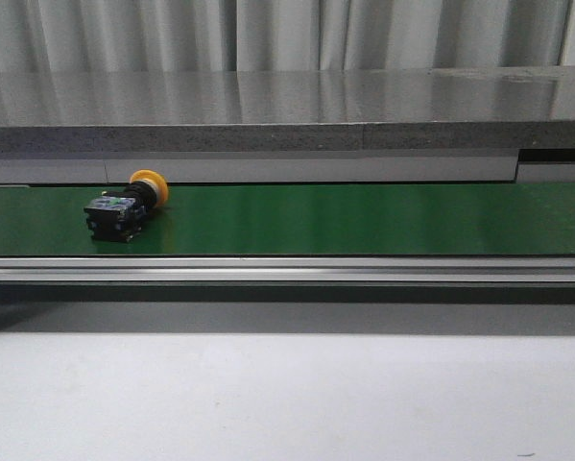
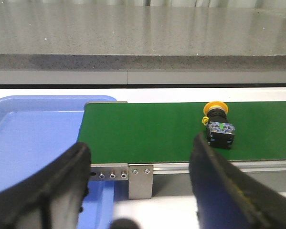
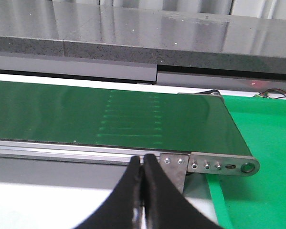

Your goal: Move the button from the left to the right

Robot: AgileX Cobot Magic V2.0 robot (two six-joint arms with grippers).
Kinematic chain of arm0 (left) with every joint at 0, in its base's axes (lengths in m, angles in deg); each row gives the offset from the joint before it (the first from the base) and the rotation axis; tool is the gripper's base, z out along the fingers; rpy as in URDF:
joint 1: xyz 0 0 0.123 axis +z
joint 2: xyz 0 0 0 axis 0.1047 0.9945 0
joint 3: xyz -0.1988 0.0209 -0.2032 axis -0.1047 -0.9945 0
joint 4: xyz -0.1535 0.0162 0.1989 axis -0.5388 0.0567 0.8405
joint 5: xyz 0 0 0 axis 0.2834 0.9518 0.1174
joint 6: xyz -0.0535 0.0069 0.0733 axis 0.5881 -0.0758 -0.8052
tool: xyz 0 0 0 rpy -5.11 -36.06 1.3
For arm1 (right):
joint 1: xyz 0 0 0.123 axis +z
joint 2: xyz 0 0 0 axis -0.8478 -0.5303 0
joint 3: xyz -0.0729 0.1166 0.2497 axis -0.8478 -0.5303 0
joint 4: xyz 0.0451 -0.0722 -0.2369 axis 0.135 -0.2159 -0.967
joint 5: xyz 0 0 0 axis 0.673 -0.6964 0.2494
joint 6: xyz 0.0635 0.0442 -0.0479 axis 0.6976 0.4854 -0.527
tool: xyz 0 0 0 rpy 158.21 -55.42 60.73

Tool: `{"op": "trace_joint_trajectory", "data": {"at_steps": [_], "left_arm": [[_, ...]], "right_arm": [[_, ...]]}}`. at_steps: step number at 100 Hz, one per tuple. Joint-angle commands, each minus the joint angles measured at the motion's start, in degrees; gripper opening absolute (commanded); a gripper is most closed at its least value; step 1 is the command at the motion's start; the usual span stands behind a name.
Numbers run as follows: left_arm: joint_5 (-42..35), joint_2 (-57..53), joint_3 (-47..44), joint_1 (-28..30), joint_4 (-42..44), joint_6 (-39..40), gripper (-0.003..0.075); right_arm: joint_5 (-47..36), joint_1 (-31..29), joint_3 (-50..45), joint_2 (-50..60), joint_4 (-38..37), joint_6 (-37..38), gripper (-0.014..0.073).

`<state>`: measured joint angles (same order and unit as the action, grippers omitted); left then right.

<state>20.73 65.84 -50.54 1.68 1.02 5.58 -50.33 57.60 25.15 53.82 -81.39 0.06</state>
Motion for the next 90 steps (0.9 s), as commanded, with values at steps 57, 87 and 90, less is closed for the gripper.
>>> {"op": "trace_joint_trajectory", "data": {"at_steps": [57,87,90], "left_arm": [[-5.7,0.5,1.4,-0.5,-0.9,0.1,0.0005],[-5.7,0.5,1.4,-0.5,-0.9,0.1,0.0005],[-5.7,0.5,1.4,-0.5,-0.9,0.1,0.0005]], "right_arm": [[-4.6,0.1,0.0,1.0,-0.6,-0.2,-0.0068],[-12.5,0.1,0.0,1.0,-0.7,-0.2,-0.0068],[-13.6,0.1,0.1,1.0,-0.7,-0.2,-0.0068]]}}
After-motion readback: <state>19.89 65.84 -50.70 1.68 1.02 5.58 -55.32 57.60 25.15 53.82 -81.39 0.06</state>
